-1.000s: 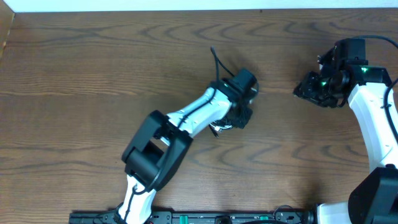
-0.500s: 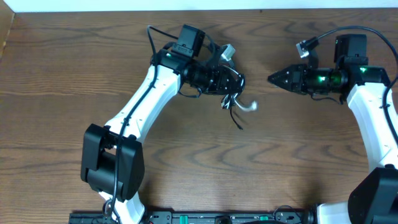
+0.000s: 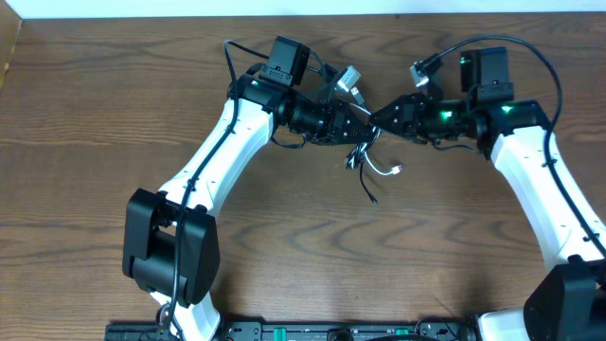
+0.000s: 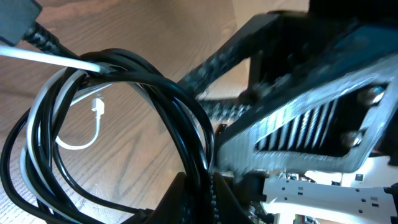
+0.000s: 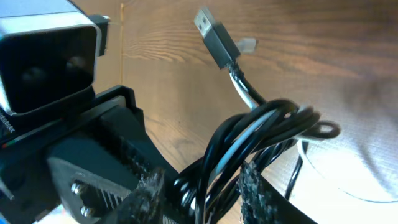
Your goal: Untangle cables
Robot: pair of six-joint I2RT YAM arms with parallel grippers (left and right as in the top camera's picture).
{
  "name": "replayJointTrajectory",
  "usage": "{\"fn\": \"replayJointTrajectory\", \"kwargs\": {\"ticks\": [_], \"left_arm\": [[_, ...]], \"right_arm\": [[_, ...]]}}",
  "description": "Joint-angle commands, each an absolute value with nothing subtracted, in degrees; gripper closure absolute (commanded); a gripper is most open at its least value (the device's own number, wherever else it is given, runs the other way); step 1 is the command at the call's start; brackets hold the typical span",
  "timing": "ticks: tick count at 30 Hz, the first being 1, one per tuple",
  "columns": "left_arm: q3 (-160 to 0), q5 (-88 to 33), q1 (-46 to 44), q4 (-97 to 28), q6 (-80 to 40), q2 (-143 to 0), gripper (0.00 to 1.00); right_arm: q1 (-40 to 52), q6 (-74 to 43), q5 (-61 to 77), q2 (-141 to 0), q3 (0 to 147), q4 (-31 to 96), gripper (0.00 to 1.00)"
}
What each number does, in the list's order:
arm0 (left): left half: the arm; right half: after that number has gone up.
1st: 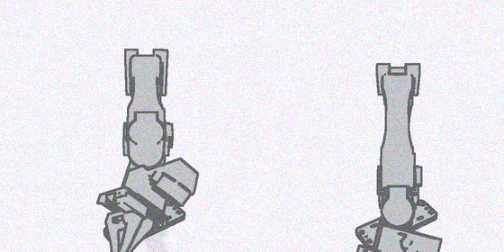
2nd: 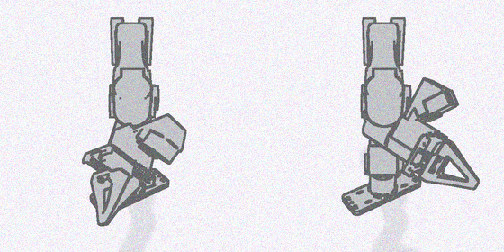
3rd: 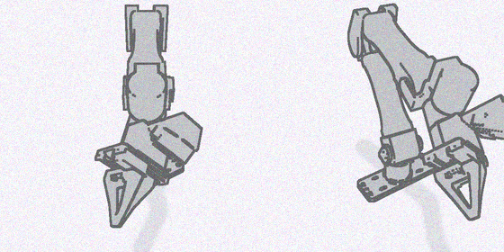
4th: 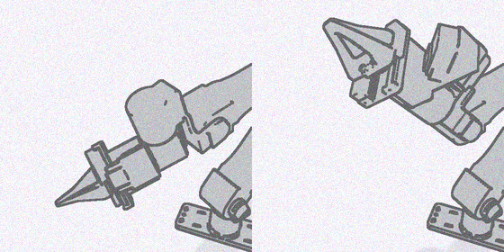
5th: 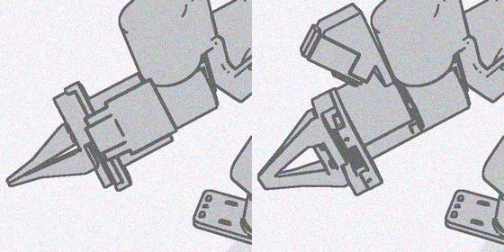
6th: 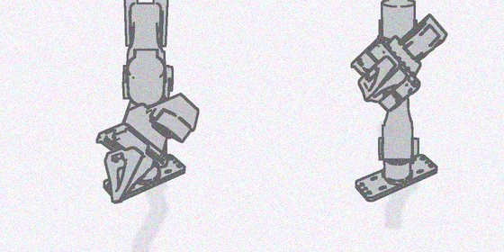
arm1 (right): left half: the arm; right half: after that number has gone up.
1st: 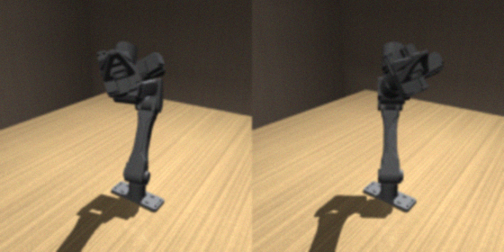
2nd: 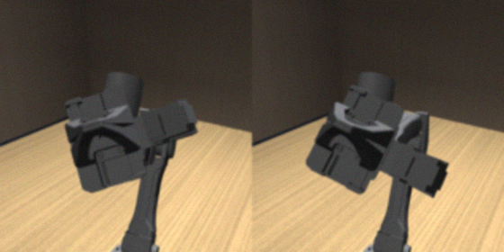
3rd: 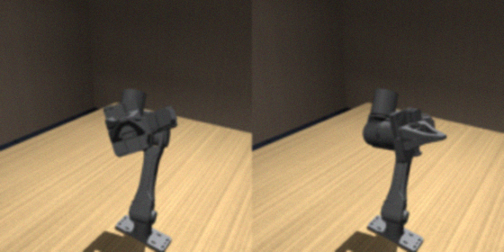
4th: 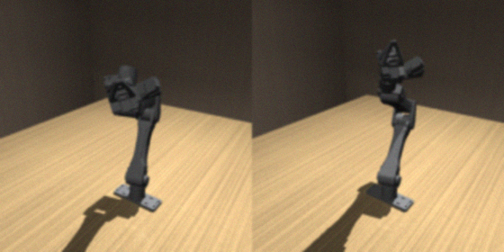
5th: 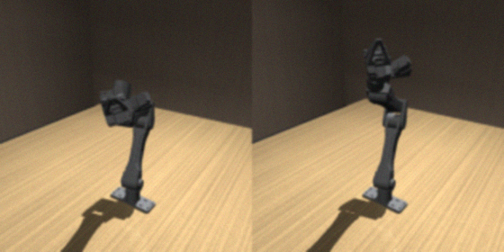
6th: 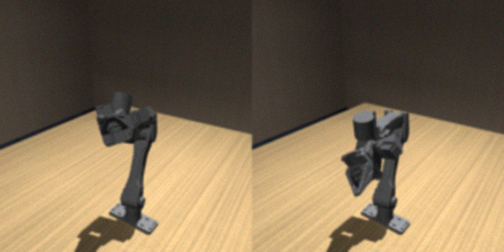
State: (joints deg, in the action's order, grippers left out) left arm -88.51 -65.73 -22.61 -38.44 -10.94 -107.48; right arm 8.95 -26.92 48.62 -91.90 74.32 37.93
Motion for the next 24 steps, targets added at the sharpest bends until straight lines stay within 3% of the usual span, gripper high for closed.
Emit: {"fn": "replayJointTrajectory", "kwargs": {"ticks": [1, 4, 12, 24], "left_arm": [[-88.7, -67.7, -22.4, -38.1, -11.3, -107.6, 0.93], [-88.7, -67.7, -22.4, -38.1, -11.3, -107.6, 0.93], [-88.7, -67.7, -22.4, -38.1, -11.3, -107.6, 0.93], [-88.7, -67.5, -22.4, -34.9, -14.1, -107.6, 0.93]], "right_arm": [[10.1, -31.8, 44.7, -92.2, 75.2, 38.6, 0.68], [10.7, -33.2, 41.3, -92.2, 75.2, 40.2, 0.75], [10.8, -33.4, 37.9, -92.2, 75.2, 42.4, 0.81], [10.9, -33.1, 37.6, -92.2, 72.9, 43.2, 0.8]]}}
